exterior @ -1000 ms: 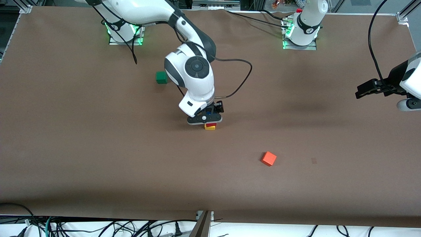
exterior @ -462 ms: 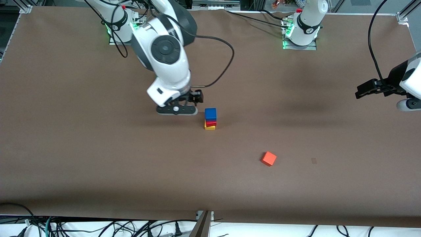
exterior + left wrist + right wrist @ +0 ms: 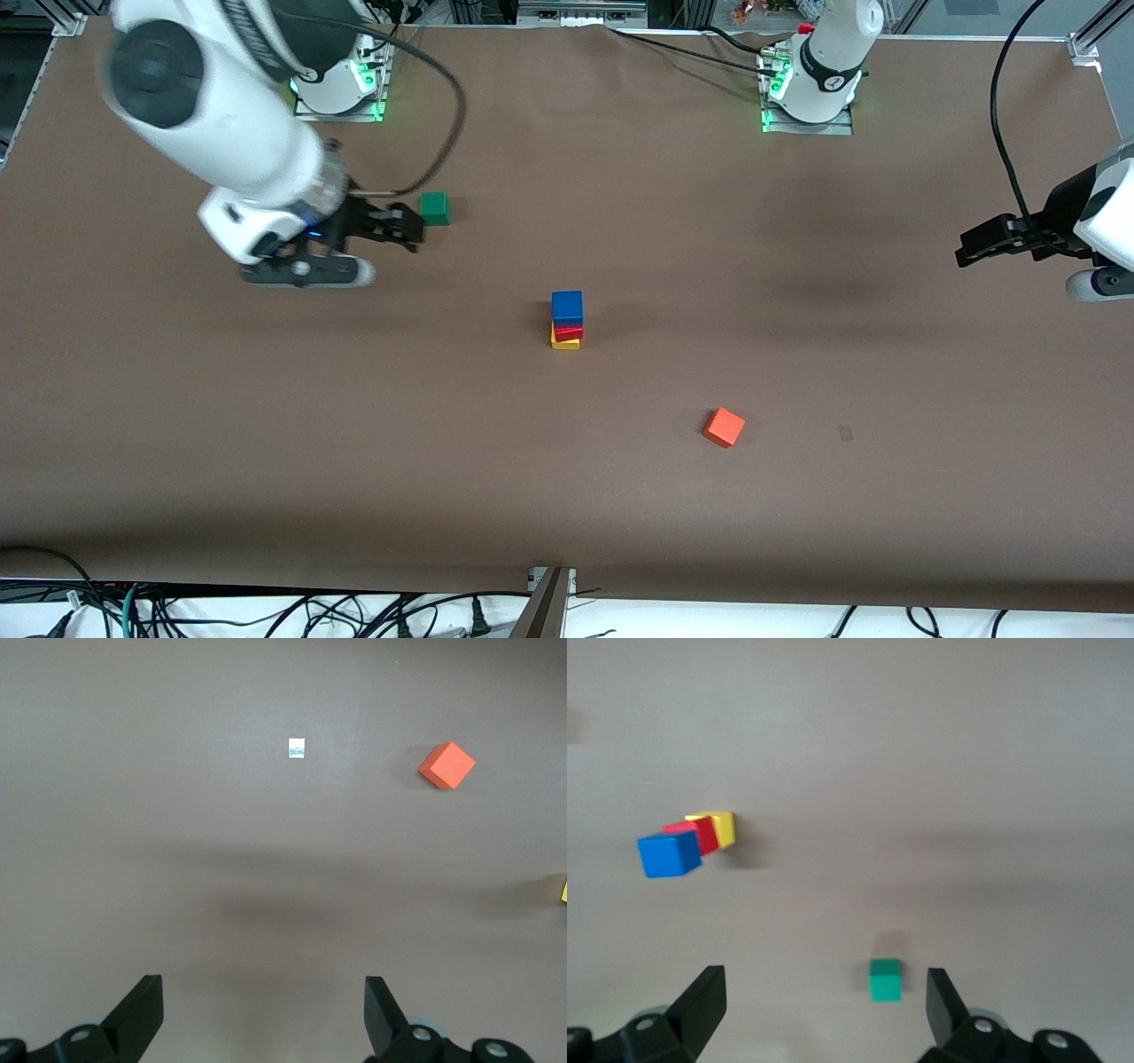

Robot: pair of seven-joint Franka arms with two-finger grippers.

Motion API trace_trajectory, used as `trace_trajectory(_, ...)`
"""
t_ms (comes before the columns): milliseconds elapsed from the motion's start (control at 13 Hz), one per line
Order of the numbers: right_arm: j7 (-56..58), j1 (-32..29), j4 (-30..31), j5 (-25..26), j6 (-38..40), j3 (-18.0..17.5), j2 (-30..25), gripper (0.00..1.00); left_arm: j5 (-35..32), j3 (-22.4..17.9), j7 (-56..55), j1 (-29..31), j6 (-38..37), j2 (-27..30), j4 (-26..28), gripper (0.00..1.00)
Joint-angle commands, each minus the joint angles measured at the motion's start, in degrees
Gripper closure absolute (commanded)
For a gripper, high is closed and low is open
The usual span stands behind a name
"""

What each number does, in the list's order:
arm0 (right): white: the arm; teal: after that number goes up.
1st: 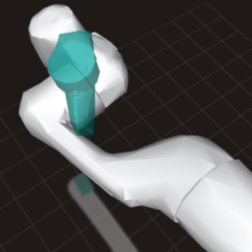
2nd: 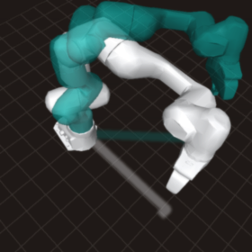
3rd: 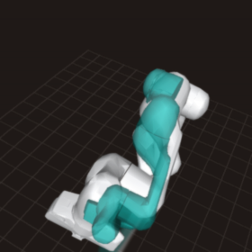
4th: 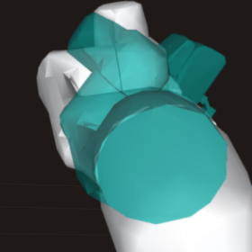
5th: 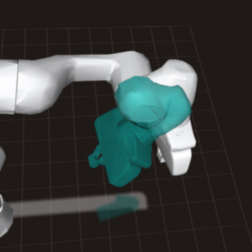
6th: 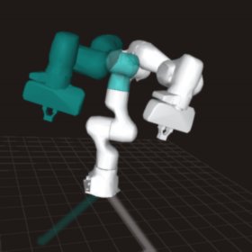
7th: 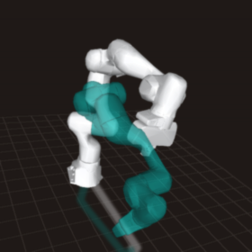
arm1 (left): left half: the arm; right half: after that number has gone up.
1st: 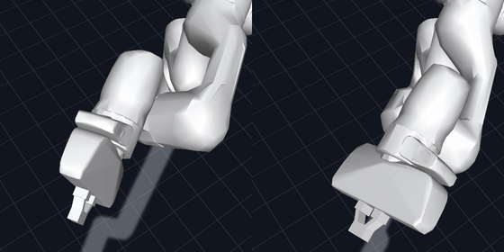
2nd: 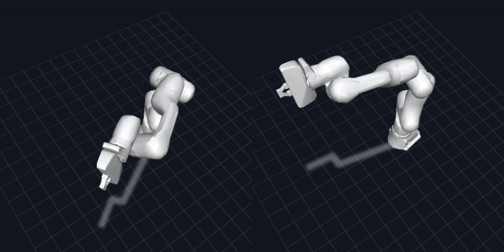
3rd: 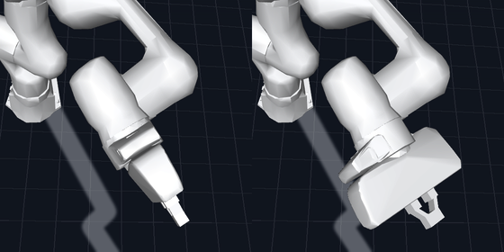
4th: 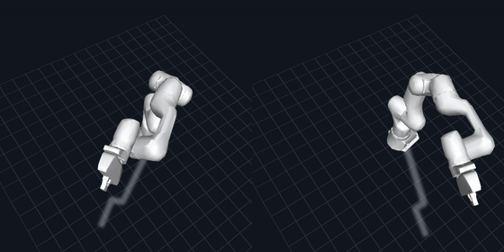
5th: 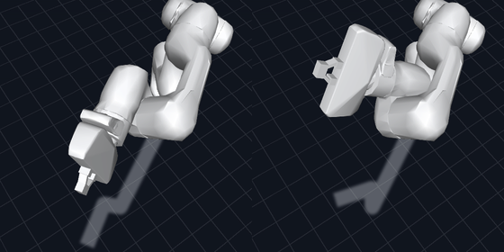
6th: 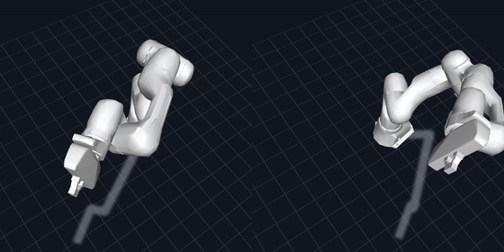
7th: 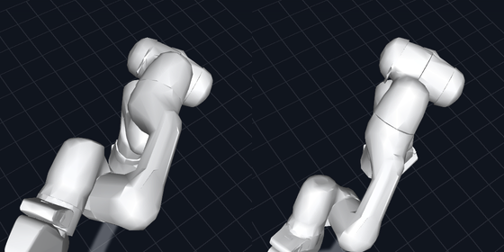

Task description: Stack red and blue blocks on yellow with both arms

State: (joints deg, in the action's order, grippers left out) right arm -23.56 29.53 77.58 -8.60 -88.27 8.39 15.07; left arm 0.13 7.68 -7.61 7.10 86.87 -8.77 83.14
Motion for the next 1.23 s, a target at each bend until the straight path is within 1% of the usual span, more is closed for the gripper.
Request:
trace_trajectory(0, 3.14, 0.61, 13.70, -0.02, -1.11, 2.14, -11.43, 0.00, -1.10, 0.15, 0.40, -0.07, 0.58, 0.25, 0.27, 0.00)
trace_trajectory(77, 4.47, 0.61, 16.61, 0.25, -1.20, 3.11, -14.25, 0.00, -1.10, 0.23, 0.40, -0.07, 0.58, 0.25, 0.18, 0.00)
trace_trajectory(154, 5.00, -1.04, 18.38, 1.73, -1.11, 2.95, -16.19, 0.00, -1.19, 0.23, 0.40, -0.07, 0.58, 0.16, -0.43, 0.00)
trace_trajectory(231, 7.45, -3.93, 19.53, 2.79, -1.03, 1.47, -17.26, 0.00, -1.19, 0.23, 0.40, -0.07, 0.58, -0.19, -0.78, 0.00)
trace_trajectory(385, 12.38, -11.39, 19.80, 4.73, -1.11, -3.79, -17.71, 0.00, -1.27, 0.23, 0.40, -0.07, 0.58, -0.28, -0.78, 0.00)
trace_trajectory(538, 13.01, -20.44, 20.85, 4.73, -1.11, -11.17, -18.14, 0.00, -1.27, 0.23, 0.40, -0.07, 0.49, -0.28, -0.78, 0.00)
trace_trajectory(615, 13.01, -22.74, 21.81, 4.82, -1.64, -12.77, -19.10, 0.00, -1.27, 0.23, 0.40, -0.07, 0.49, -0.28, -0.87, 0.00)
trace_trajectory(769, 13.27, -22.85, 20.95, 5.69, -1.99, -12.35, -18.68, 0.00, -1.19, 0.23, 0.40, -0.07, 0.49, -0.28, -0.78, 0.00)
trace_trajectory(1077, 13.71, -22.77, 19.10, 9.73, -3.92, -12.61, -17.53, 0.00, -1.19, 0.23, 0.40, -0.07, 0.49, -0.37, -0.87, 0.00)
trace_trajectory(1154, 13.62, -22.77, 18.06, 9.74, -3.67, -12.70, -17.36, 0.00, -1.19, 0.23, 0.40, -0.07, 0.49, -0.37, -0.87, 0.00)
